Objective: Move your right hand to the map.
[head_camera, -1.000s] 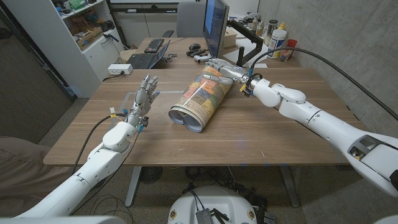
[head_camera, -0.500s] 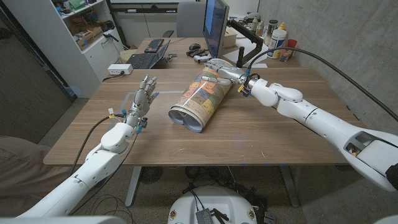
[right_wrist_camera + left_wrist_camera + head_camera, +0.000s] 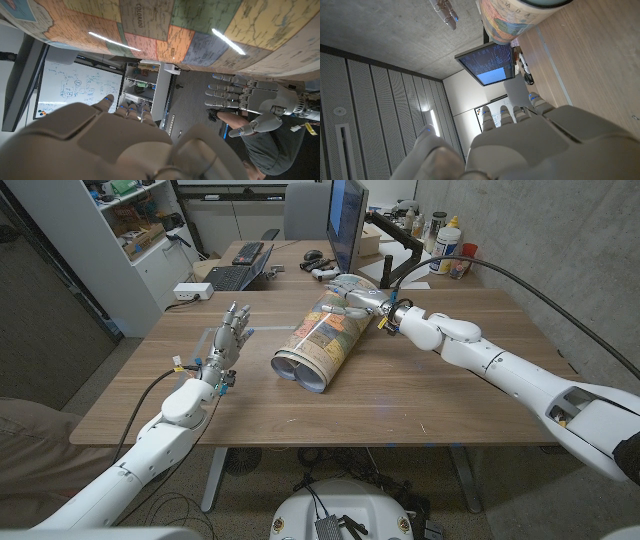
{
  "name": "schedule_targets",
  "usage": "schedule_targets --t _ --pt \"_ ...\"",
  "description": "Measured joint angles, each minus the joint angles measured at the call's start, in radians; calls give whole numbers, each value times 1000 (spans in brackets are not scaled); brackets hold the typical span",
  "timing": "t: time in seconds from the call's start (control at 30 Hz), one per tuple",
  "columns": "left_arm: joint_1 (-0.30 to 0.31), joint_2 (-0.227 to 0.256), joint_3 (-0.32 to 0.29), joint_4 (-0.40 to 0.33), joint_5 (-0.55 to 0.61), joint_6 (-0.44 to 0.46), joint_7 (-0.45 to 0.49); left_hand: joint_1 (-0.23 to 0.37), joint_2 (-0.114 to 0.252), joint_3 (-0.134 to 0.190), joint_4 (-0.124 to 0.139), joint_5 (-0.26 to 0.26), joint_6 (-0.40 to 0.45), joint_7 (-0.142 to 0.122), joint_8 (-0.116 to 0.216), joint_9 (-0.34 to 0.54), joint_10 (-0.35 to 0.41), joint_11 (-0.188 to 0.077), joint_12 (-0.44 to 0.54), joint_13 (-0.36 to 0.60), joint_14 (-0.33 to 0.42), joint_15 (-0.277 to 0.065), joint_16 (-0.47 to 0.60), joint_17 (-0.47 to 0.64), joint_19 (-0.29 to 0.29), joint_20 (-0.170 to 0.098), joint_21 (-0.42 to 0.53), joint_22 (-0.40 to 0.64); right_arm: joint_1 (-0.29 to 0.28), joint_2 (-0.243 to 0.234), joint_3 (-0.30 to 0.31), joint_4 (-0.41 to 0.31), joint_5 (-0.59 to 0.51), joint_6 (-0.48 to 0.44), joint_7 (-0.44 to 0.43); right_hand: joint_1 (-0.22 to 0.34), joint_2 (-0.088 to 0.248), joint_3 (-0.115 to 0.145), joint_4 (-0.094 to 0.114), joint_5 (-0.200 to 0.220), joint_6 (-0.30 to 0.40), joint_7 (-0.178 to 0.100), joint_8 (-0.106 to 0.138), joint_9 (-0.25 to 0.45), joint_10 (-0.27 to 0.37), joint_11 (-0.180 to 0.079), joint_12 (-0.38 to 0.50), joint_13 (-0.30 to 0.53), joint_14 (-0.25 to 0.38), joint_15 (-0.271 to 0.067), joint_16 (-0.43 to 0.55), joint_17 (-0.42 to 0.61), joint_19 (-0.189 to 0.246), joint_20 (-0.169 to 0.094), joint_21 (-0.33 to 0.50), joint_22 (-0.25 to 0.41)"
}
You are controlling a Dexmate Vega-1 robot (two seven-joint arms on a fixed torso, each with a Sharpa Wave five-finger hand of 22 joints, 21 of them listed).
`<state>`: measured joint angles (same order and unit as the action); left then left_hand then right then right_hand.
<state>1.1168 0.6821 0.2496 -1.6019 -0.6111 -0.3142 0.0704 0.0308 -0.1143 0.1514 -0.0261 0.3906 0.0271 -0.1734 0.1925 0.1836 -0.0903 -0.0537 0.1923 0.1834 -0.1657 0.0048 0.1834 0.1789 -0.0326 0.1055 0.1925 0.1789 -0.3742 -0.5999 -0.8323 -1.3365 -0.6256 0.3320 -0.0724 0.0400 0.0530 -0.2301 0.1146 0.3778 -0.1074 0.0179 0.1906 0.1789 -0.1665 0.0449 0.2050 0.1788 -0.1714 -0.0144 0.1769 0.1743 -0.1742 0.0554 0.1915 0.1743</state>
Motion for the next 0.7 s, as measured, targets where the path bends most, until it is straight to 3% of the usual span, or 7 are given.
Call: schedule_targets --t 0.7 --pt "12 4 -11 1 -10 -2 0 0 0 -7 1 2 0 0 0 0 4 4 4 0 0 0 0 0 0 0 4 0 40 40 -45 64 -3 15 3 0 0 0 0 8 0 0 0 0 0 0 0 5 0 0 0 0 0 0 0 0"
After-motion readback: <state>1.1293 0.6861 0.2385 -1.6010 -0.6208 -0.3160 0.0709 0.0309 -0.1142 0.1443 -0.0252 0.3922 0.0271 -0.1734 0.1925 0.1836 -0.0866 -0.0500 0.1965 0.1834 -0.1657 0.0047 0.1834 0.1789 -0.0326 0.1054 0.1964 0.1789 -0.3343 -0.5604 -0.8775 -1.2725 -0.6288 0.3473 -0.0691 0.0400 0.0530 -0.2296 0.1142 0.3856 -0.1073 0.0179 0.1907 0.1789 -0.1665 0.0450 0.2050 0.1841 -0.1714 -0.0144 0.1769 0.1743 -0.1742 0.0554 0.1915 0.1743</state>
